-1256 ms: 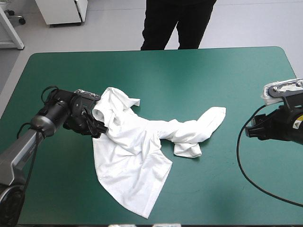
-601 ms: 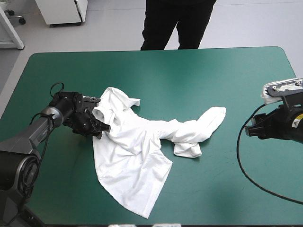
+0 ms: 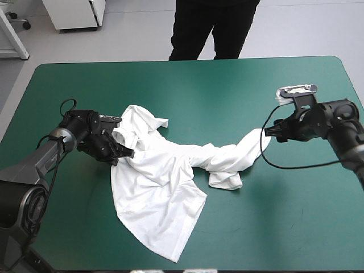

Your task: Fold the cloth

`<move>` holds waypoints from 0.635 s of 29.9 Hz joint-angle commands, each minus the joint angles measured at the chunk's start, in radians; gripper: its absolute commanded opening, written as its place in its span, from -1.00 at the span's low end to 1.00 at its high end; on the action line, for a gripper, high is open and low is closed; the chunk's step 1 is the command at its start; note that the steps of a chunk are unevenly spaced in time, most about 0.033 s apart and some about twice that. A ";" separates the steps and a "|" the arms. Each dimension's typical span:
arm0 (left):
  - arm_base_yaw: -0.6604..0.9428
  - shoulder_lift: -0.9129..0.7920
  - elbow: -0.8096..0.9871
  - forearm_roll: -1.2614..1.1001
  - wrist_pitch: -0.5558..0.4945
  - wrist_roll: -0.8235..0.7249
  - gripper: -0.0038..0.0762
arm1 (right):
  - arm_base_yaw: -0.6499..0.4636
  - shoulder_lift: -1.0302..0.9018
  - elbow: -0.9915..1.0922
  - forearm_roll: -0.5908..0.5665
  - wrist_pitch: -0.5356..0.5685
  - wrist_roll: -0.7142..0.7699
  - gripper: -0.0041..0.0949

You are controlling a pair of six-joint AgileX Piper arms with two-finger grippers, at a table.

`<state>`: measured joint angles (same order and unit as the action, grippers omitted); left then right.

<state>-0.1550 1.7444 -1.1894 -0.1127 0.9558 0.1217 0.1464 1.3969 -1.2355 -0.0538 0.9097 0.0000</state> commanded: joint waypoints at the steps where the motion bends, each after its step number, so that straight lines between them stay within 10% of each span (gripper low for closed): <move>1: -0.005 -0.022 -0.015 -0.034 0.007 -0.004 -0.93 | -0.005 0.086 -0.027 0.012 -0.118 0.000 0.36; 19: -0.005 -0.022 -0.015 -0.030 0.033 -0.004 -0.93 | -0.005 0.469 -0.219 0.042 -0.125 -0.022 0.26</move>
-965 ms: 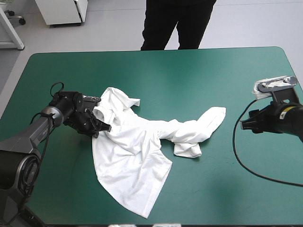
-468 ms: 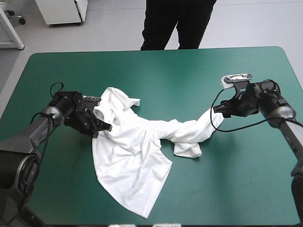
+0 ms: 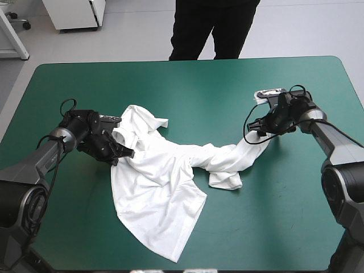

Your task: Fold the cloth

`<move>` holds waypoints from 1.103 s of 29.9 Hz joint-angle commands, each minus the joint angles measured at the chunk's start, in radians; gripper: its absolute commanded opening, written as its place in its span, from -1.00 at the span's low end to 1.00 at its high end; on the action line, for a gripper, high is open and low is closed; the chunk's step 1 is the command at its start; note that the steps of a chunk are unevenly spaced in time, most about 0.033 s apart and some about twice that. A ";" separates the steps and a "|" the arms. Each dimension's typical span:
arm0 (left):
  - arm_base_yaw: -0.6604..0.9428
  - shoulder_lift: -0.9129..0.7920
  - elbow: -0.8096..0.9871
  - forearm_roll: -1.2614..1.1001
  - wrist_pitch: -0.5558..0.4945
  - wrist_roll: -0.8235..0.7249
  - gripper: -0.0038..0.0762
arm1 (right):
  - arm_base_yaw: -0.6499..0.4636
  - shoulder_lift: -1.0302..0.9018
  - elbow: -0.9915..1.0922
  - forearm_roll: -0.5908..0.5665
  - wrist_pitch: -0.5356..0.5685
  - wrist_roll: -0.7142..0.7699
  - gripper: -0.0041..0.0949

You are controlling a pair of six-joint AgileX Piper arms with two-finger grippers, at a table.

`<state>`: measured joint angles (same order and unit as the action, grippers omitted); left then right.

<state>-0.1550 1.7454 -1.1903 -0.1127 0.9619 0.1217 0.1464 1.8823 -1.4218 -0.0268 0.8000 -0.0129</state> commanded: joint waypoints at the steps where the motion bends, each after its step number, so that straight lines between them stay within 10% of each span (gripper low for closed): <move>1: -0.005 -0.023 -0.014 -0.030 0.026 -0.004 -0.93 | -0.005 -0.007 -0.032 0.021 -0.014 -0.009 0.23; 12: -0.005 -0.023 -0.014 -0.030 0.014 -0.004 -0.93 | -0.005 0.051 -0.032 0.087 0.038 -0.035 -0.95; 33: -0.005 -0.517 -0.528 -0.084 0.174 0.000 -0.93 | -0.007 -0.403 -0.385 -0.084 0.211 -0.031 -0.95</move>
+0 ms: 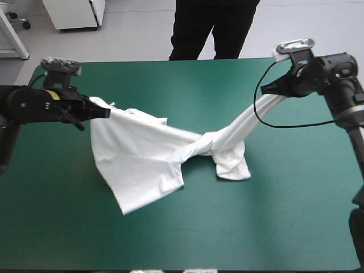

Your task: Fold the cloth

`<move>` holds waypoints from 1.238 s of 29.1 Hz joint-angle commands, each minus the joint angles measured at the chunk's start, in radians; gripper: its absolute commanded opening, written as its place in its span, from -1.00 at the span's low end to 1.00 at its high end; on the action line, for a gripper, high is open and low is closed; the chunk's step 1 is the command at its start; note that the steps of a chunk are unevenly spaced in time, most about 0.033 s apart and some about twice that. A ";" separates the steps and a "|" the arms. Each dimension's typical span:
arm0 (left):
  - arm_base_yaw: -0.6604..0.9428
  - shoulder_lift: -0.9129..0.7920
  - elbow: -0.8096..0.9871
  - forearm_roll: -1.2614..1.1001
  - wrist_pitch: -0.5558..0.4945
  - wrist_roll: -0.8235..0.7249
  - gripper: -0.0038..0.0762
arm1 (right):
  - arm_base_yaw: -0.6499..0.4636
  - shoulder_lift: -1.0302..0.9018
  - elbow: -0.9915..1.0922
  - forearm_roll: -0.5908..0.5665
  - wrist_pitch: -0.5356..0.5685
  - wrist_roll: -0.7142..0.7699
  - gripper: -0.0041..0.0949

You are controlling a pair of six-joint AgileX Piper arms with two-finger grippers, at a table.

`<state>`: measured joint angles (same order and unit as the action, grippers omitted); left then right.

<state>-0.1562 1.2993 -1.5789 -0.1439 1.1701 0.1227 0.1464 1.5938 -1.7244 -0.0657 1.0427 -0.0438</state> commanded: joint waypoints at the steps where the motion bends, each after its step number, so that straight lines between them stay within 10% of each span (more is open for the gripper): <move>1: -0.004 -0.077 -0.180 -0.064 -0.036 -0.001 -0.93 | -0.007 -0.144 -0.107 -0.051 -0.032 0.000 -0.95; 16: -0.004 -0.124 -0.726 -0.275 -0.152 0.006 -0.93 | -0.005 -0.523 -0.307 -0.062 -0.071 -0.002 -0.95; 36: -0.004 -0.256 -0.470 -0.270 -0.070 -0.031 -0.93 | -0.005 -0.687 -0.026 0.057 0.033 -0.004 -0.95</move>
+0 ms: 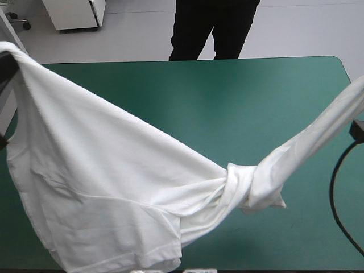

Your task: Fold the cloth

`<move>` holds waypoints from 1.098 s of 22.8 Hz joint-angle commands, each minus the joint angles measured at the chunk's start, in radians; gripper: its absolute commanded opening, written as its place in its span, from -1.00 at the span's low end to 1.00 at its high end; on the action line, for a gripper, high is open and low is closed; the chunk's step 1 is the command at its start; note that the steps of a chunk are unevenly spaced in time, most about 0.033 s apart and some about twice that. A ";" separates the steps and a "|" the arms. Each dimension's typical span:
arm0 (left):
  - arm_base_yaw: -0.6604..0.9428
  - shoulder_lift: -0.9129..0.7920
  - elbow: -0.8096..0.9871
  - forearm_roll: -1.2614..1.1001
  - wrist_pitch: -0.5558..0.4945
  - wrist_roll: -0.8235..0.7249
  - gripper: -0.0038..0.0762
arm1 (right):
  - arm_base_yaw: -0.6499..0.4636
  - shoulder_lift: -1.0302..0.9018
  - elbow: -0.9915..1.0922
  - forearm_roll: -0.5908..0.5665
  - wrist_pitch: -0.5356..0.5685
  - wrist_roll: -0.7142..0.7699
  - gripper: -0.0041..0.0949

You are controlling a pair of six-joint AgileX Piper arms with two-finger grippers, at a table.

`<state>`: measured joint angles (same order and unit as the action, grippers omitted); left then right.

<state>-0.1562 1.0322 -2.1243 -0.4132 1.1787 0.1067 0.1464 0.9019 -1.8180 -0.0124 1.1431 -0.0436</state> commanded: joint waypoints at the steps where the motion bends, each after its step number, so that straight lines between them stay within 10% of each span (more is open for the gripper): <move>1: -0.004 0.011 0.109 0.003 -0.080 -0.015 -0.93 | -0.005 0.005 0.100 0.012 -0.072 -0.004 -0.95; 11: -0.004 0.208 0.451 0.132 -0.240 -0.015 -0.93 | -0.005 0.216 0.425 -0.063 -0.263 -0.031 -0.95; 25: -0.004 0.652 0.456 0.134 -0.391 0.018 -0.93 | -0.005 0.754 0.356 -0.082 -0.417 -0.002 -0.95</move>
<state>-0.1562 1.6991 -1.6431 -0.2617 0.8412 0.1143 0.1464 1.6684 -1.4245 -0.0777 0.7787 -0.0544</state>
